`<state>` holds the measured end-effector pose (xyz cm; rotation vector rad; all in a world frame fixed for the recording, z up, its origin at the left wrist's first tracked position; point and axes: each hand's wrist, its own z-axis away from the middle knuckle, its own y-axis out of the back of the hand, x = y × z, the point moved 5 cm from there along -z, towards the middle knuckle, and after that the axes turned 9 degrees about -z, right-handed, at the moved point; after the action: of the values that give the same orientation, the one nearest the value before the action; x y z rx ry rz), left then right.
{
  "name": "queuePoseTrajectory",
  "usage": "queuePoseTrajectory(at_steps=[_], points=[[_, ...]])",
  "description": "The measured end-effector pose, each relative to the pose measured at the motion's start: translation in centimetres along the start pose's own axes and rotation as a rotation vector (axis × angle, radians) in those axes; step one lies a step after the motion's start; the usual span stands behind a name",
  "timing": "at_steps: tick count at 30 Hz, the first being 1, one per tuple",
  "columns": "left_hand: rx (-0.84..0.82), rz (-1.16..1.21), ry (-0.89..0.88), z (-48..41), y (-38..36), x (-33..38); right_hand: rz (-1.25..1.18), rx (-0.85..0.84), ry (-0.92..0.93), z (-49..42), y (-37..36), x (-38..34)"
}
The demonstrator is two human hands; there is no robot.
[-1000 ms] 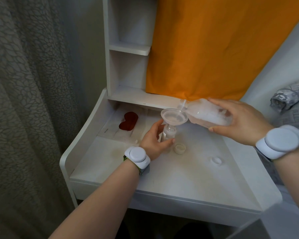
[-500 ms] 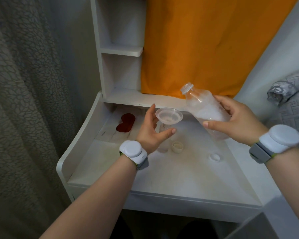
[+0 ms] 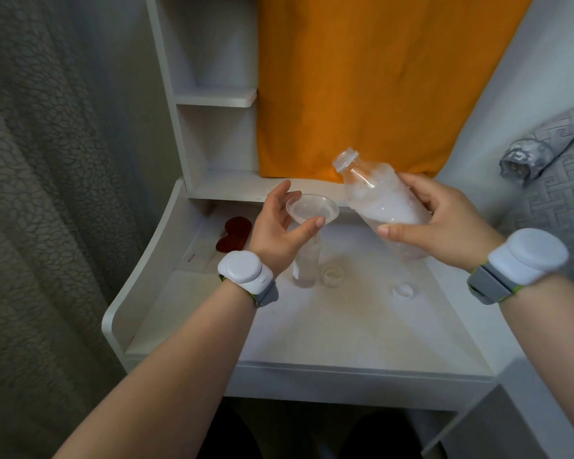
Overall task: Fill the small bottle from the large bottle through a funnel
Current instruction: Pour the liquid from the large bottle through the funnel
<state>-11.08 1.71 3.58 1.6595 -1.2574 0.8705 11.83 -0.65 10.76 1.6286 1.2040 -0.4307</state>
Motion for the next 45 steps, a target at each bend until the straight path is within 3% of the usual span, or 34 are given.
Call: queuePoseTrajectory(at_steps=[17,32,45], points=[[-0.006,-0.002,0.034,1.0,-0.4,-0.5,0.019,-0.015,-0.001,0.0,-0.2,0.3],[-0.115,-0.018,0.175,2.5,-1.2,-5.6,0.318,-0.041,0.028,-1.1,-0.4,-0.3],[-0.146,-0.107,0.152,2.1,-1.8,-7.1,0.559,-0.066,0.07,-1.4,-0.6,-1.3]])
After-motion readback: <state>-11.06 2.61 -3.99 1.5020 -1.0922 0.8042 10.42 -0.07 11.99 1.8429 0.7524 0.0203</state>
